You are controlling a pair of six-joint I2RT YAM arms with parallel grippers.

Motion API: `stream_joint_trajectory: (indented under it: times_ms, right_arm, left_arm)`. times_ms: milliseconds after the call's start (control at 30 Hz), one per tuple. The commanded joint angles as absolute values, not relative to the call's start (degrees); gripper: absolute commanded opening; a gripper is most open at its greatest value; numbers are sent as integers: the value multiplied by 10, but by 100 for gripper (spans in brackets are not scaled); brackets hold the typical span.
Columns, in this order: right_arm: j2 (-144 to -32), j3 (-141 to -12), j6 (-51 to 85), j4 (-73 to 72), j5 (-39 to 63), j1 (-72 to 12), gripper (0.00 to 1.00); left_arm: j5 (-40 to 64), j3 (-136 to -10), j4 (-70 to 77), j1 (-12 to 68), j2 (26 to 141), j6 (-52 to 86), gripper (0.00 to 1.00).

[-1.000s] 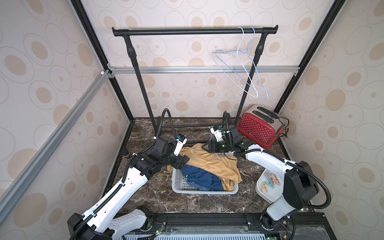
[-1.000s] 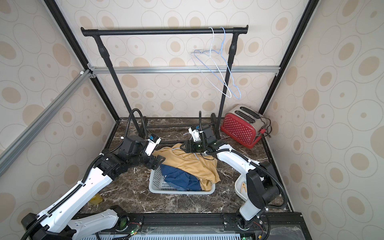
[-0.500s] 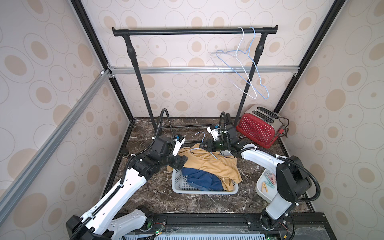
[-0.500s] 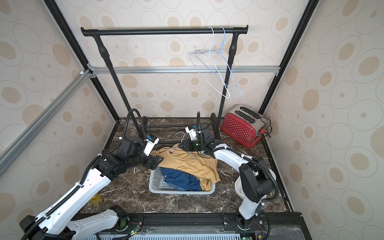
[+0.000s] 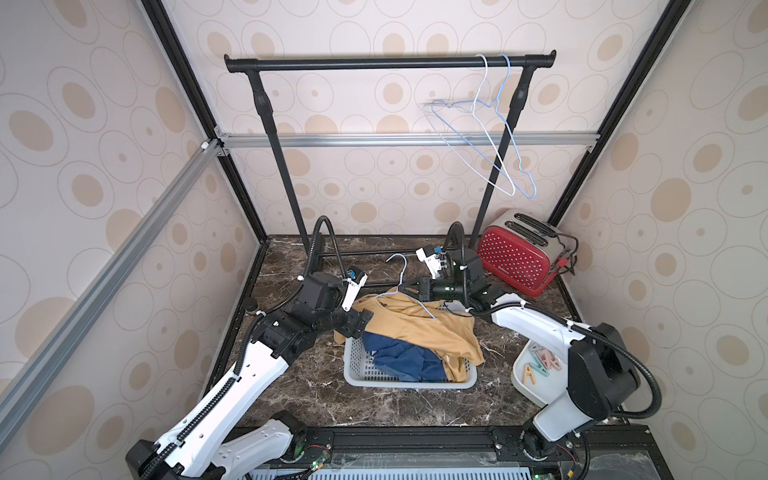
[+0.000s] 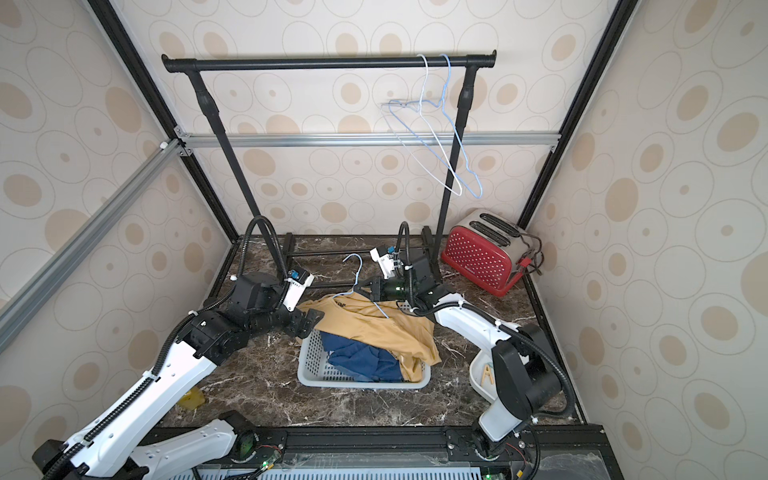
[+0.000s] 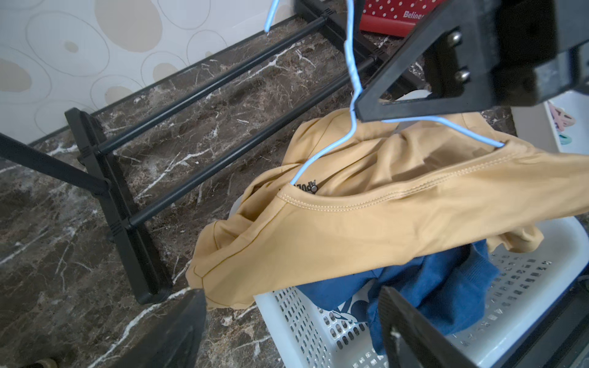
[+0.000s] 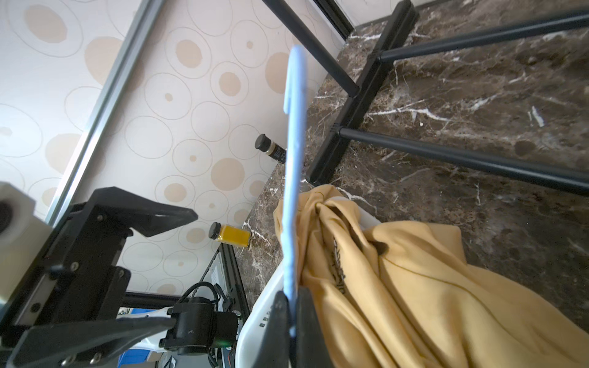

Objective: Remove the clothespins securing t-shirts to the hanger
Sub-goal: Remove the T-shirt from the hanger.

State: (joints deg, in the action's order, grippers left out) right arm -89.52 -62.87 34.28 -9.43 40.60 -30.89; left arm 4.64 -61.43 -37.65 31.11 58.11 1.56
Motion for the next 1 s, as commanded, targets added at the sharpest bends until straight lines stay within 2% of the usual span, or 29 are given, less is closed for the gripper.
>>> stream_joint_trajectory:
  times_ms: [0,200,367,467,667,767,967]
  right_arm:
    - [-842,-609,324,-117,394,-312,0]
    - [-728,-569,254,-112,339,-320,0]
    - [-643,-562,186,-94,277,-320,0]
    - [-606,-566,141,-91,254,-320,0]
    - [-582,-600,93,-55,252,-319,0]
    - [-576,-603,90,-60,262,-319,0]
    - [-573,-611,95,-67,275,-320,0]
  left_arm:
    - [56,-604,-311,307,553,-27,85]
    - [55,-593,-246,306,521,-115,88]
    - [101,-630,-243,307,523,-177,91]
    - [132,-656,-254,307,525,-214,92]
    - [110,-695,-298,298,541,-292,93]
    - [130,-716,-332,271,558,-325,93]
    - [246,-707,-317,179,584,-350,90]
